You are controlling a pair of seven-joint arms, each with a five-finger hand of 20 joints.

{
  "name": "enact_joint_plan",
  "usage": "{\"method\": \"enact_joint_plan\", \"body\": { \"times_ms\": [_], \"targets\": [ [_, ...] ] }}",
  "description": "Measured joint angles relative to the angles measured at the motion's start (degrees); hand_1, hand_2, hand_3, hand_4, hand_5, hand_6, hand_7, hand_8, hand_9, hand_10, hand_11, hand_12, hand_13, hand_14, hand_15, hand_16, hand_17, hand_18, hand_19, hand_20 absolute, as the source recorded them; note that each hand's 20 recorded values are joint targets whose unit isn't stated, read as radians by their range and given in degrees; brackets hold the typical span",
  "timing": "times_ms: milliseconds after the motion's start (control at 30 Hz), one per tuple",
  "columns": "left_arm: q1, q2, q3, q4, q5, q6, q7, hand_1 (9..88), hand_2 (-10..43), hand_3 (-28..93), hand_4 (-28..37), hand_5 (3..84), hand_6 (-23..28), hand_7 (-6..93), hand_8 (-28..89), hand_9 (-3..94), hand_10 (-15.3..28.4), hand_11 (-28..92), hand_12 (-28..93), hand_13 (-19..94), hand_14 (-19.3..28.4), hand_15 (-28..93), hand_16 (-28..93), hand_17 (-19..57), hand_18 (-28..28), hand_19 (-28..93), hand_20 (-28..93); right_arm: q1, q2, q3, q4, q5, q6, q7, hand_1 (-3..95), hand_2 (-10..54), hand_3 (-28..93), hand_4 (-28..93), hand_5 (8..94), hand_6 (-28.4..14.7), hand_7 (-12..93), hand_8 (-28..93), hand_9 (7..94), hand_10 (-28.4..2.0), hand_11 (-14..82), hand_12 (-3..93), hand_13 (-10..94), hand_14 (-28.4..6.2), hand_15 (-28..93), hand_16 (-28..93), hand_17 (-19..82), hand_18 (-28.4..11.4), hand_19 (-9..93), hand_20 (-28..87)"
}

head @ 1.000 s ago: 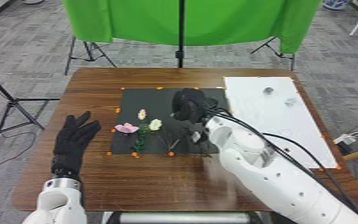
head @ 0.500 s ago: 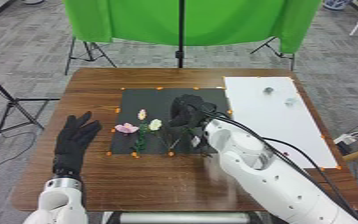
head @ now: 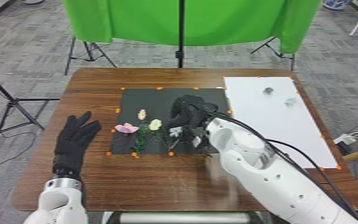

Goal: Arrange flowers

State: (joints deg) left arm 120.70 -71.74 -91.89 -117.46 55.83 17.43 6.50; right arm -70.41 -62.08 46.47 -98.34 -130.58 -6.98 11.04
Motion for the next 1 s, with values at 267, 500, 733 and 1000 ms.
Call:
{"method": "enact_joint_plan", "body": {
  "times_ms": [267, 500, 733, 1000],
  "targets": [
    [0.21, -0.09, -0.05, -0.09, 0.02, 0.03, 0.06, 19.2, 13.0, 60, -28.3, 43.9, 4.5, 8.6, -7, 47.5, 13.6, 20, 11, 38, 15.1, 15, 2, 8.2, 12.6, 14, 25, 0.18, 0.31, 6.14, 0.25, -0.5, 4.29, 2.22, 34.1, -9.5, 62, -16, 65.5, 0.3, 15, -8, 72.3, -14.5, 14.0, 19.3, 86, -4.1, 60, 34, 61, -12.8, 93, 59],
    [0.74, -0.1, -0.14, -0.21, 0.02, 0.09, 0.05, 19.1, 12.8, 61, -28.3, 44.5, 4.5, 8.8, -7, 48.0, 13.7, 20, 11, 38, 15.4, 15, 3, 8.1, 12.6, 14, 25, 3.82, 0.94, 17.3, 7.79, -10.26, -0.99, 12.83, 26.6, -9.5, 60, -11, 44.3, -3.4, 5, -5, 54.7, -20.5, 7.4, 20.2, 76, -10.1, 63, 32, 55, -17.1, 93, 56],
    [0.96, -0.09, -0.21, -0.39, 0.06, 0.1, 0.02, 19.0, 12.8, 61, -28.3, 44.6, 4.5, 8.8, -7, 48.2, 13.8, 20, 12, 38, 15.5, 15, 3, 8.0, 12.7, 14, 25, 6.08, 1.08, 26.39, 18.87, -20.85, -13.23, 17.28, 25.5, -9.5, 60, -11, 37.4, -2.7, 5, -4, 47.6, -22.3, 5.8, 20.2, 73, -12.0, 63, 31, 52, -18.4, 93, 51],
    [1.03, -0.06, -0.36, -0.47, 0.1, 0.09, -0.06, 19.0, 12.7, 61, -28.3, 44.7, 4.4, 8.7, -7, 48.4, 13.8, 20, 12, 39, 15.5, 15, 2, 7.9, 12.7, 14, 25, 4.14, 0.48, 29.85, 24.23, -20.5, -14.53, 17.97, 33.0, -9.5, 61, -13, 47.2, -0.6, 10, -7, 61.9, -19.1, 10.5, 19.8, 79, -8.3, 64, 29, 56, -16.2, 93, 51]
  ]
}}
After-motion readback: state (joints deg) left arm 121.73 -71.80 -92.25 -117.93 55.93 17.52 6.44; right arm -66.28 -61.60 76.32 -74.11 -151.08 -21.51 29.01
